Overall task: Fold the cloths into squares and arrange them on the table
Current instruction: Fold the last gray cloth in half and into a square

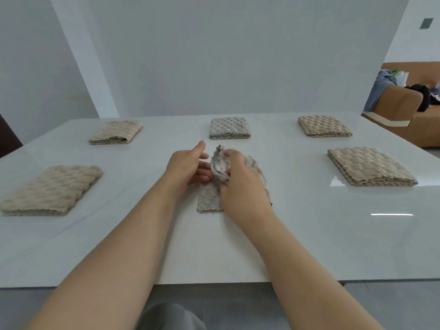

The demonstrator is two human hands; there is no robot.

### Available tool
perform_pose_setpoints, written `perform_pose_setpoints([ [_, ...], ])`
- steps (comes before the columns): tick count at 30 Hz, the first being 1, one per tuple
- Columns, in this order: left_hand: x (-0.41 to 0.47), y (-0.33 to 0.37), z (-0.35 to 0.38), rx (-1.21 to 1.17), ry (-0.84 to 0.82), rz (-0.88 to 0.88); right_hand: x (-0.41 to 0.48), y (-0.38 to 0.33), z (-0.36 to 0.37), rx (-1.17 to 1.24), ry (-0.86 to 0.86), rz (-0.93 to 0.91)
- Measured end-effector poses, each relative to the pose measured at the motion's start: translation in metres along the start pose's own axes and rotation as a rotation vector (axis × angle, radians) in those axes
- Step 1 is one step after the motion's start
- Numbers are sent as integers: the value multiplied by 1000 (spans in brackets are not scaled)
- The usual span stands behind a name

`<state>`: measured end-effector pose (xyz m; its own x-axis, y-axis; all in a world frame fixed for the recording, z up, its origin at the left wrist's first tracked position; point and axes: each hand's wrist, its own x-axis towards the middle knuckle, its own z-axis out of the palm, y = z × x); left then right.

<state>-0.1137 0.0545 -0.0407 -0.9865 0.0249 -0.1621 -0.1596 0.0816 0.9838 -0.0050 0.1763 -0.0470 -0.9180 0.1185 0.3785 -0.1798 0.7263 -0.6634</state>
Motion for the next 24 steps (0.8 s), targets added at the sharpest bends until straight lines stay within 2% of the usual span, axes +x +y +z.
perform_pose_setpoints([
  [9, 10, -9, 2, 175, -81, 79, -16, 14, 16, -130, 42, -188],
  [14, 21, -17, 5, 252, -29, 96, -17, 10, 20, -157, 61, -295],
  [24, 28, -20, 3, 284, 23, 144, -17, 11, 25, -205, 54, -332],
])
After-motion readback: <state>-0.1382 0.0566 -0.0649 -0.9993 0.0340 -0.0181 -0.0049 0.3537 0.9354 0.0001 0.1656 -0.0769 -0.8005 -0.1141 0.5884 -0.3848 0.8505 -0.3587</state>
